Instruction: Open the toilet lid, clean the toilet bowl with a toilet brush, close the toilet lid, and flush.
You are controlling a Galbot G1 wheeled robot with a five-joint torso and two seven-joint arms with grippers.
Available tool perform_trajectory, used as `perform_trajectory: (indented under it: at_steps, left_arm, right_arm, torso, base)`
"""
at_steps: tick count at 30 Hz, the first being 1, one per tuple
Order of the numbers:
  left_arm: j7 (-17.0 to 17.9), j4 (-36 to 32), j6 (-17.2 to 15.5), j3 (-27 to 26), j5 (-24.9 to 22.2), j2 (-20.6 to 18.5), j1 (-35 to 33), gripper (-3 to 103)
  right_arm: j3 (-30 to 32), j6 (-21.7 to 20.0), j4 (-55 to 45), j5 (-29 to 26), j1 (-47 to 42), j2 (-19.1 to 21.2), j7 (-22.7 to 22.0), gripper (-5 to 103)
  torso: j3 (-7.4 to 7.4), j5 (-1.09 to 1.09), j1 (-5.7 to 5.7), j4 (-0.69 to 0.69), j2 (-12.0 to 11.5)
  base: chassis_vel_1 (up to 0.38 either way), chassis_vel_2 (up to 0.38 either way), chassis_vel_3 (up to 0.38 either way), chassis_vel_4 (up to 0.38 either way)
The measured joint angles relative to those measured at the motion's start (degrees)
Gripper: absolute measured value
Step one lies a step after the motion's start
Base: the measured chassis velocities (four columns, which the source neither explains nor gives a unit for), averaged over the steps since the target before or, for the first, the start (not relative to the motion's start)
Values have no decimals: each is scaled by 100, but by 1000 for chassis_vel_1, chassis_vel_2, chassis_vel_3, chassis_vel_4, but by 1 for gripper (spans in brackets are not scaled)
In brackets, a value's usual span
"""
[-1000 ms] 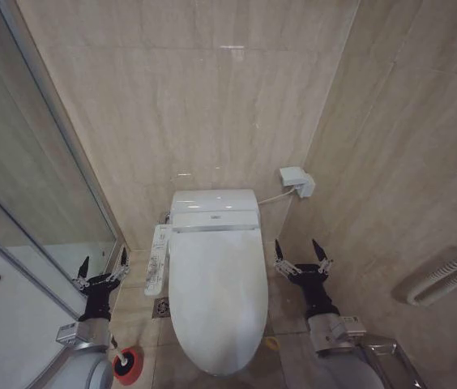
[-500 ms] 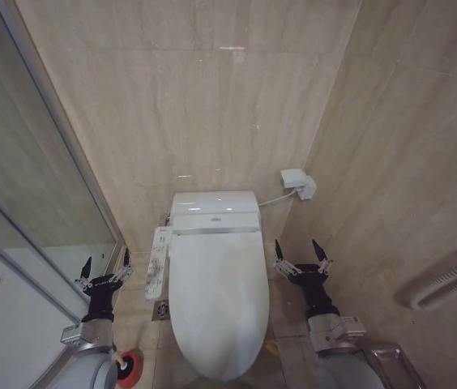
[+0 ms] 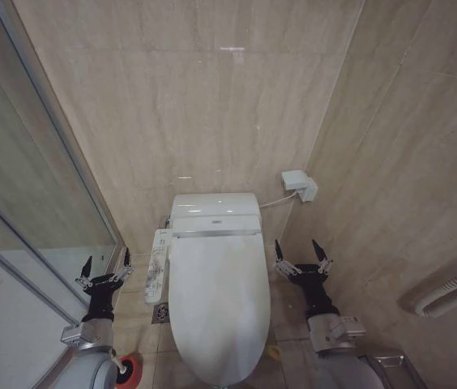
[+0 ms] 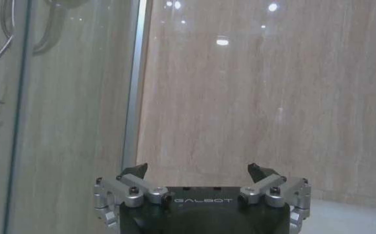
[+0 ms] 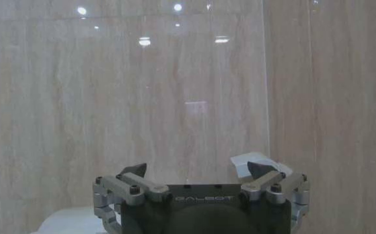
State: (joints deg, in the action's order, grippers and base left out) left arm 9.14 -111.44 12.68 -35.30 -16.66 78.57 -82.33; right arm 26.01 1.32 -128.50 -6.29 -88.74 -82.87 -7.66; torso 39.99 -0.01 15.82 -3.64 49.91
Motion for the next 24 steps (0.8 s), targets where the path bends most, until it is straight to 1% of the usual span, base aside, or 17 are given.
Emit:
perform_trajectory:
  at_steps: [8, 19, 24]
  left_arm:
    - [-65, -33, 5, -20, -3, -12, -37, 100]
    - [-86, -51, 13, -40, -16, -27, -54, 100]
    - [-88, -56, 14, -58, -22, -37, -58, 100]
  right_arm:
    - [0, 0, 0, 0, 6, 0, 0, 100]
    - [0, 0, 0, 0, -1, 0, 0, 100]
    - [0, 0, 0, 0, 0, 0, 0, 100]
  torso:
    - [3, 0, 9, 0, -2]
    - [0, 0, -1, 0, 0]
    - [0, 0, 0, 0, 0]
  base:
    - [-91, 96, 96, -109]
    - [-16, 9, 9, -12]
    - [-84, 97, 98, -95]
